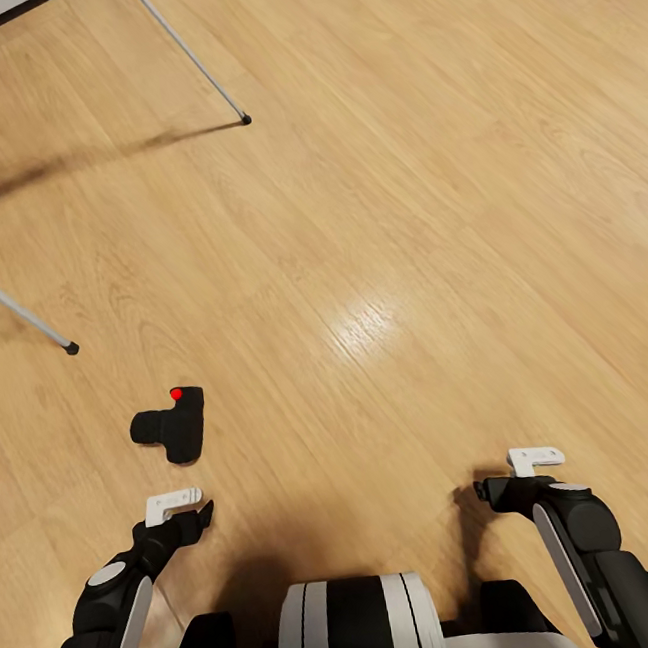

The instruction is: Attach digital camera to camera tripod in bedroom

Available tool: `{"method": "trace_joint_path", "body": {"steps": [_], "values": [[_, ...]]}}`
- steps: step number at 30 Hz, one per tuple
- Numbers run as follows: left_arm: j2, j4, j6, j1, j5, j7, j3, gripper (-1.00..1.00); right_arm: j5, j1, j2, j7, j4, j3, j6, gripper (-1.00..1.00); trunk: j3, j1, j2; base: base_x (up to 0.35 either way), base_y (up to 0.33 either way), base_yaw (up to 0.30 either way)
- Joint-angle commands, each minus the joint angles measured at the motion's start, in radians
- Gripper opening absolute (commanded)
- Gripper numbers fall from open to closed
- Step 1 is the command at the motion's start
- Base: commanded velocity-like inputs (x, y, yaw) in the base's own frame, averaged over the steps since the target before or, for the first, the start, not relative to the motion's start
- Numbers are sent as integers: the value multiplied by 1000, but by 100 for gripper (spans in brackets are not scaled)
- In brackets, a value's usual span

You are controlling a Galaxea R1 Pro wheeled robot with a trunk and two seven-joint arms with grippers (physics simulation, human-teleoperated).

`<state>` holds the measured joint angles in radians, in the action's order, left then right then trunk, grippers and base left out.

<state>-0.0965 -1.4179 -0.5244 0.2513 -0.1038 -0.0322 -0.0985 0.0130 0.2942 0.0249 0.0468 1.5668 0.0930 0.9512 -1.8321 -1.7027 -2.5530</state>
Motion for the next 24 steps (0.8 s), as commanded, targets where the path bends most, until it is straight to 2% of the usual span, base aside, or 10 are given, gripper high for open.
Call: {"method": "trace_joint_path", "body": {"steps": [1, 24], "values": [[0, -1, -6, 0, -10, -1, -1, 100, 1, 0, 0, 2, 1, -1, 5, 100, 0, 0, 0, 0, 0, 0], [-3, -34, -6, 0, -7, -2, -1, 100, -7, 0, 1, -5, 1, -6, 9, 100, 0, 0, 0, 0, 0, 0]]}}
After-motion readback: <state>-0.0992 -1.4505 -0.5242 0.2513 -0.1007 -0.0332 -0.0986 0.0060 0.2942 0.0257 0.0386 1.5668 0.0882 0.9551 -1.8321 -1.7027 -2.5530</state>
